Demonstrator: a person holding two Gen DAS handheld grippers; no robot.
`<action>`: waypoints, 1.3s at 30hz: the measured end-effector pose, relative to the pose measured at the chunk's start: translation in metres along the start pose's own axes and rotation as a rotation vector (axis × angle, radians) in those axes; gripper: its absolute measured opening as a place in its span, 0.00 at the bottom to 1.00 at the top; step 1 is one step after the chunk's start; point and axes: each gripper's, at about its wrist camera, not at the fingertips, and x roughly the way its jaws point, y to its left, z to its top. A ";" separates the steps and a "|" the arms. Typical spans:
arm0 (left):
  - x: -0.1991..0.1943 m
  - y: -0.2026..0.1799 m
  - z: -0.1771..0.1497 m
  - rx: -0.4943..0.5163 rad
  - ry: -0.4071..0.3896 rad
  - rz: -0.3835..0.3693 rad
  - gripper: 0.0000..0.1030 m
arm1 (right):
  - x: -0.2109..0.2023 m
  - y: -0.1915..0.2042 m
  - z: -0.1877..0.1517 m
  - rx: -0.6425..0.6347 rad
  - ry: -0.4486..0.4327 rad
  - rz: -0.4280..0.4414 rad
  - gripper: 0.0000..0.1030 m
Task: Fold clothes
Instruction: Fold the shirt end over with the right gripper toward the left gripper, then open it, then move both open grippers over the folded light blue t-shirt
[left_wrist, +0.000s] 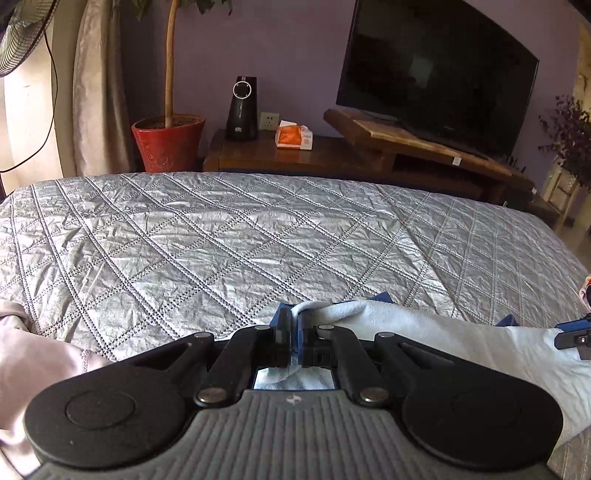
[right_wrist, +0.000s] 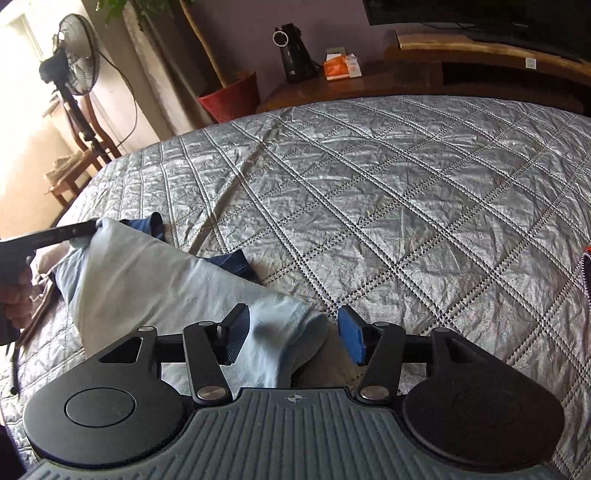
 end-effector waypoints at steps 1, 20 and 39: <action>0.003 -0.005 -0.001 0.007 -0.006 0.015 0.03 | 0.005 0.004 0.000 -0.024 0.001 0.007 0.55; -0.022 0.030 0.006 -0.099 -0.098 0.269 0.30 | -0.012 0.062 -0.015 -0.244 -0.171 -0.467 0.19; 0.031 -0.009 -0.014 0.053 0.044 0.033 0.46 | 0.073 0.160 0.005 -0.367 -0.085 -0.090 0.50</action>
